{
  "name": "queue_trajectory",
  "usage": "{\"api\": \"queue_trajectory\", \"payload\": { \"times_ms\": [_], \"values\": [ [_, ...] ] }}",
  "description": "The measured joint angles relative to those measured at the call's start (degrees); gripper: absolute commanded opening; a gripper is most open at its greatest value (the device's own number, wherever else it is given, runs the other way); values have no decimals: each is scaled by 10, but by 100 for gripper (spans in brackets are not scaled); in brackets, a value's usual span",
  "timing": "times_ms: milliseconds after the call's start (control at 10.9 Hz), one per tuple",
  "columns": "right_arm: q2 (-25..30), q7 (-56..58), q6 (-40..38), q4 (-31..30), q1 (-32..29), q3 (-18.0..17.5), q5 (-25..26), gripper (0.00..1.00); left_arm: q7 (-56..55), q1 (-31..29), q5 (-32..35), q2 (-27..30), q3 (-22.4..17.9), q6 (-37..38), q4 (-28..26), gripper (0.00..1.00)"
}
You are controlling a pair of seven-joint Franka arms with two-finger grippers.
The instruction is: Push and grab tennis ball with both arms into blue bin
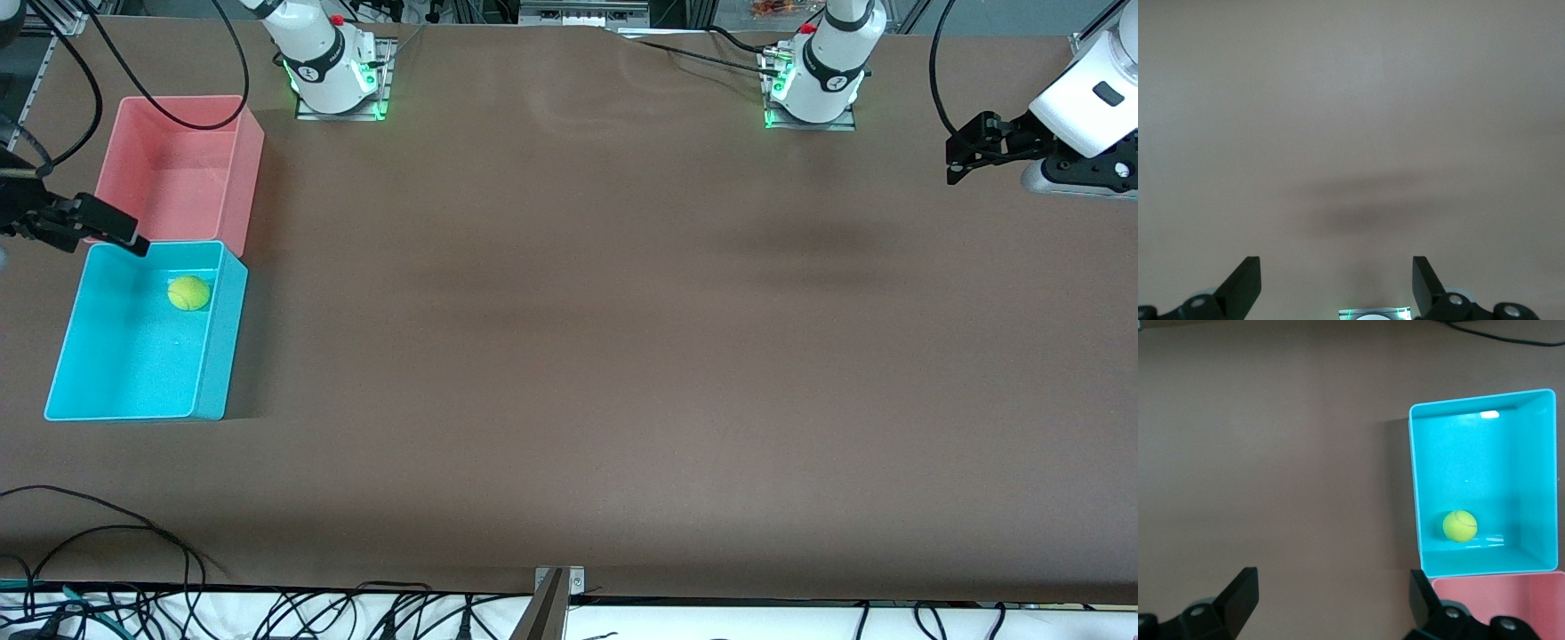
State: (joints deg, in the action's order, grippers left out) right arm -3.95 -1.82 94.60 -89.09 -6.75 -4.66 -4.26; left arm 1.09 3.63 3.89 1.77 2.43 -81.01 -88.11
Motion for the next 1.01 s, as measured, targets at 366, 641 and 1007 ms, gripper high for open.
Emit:
{"api": "queue_trajectory", "payload": {
  "times_ms": [366,641,1007],
  "values": [
    [9,-10,-7,-21,1,-13,55,100,0,-1,0,0,0,0,0,100],
    [9,-18,-7,-26,0,-12,69,100,-1,-1,0,0,0,0,0,100],
    [13,-17,-7,-26,0,-12,69,100,-1,-1,0,0,0,0,0,100]
  ]
}}
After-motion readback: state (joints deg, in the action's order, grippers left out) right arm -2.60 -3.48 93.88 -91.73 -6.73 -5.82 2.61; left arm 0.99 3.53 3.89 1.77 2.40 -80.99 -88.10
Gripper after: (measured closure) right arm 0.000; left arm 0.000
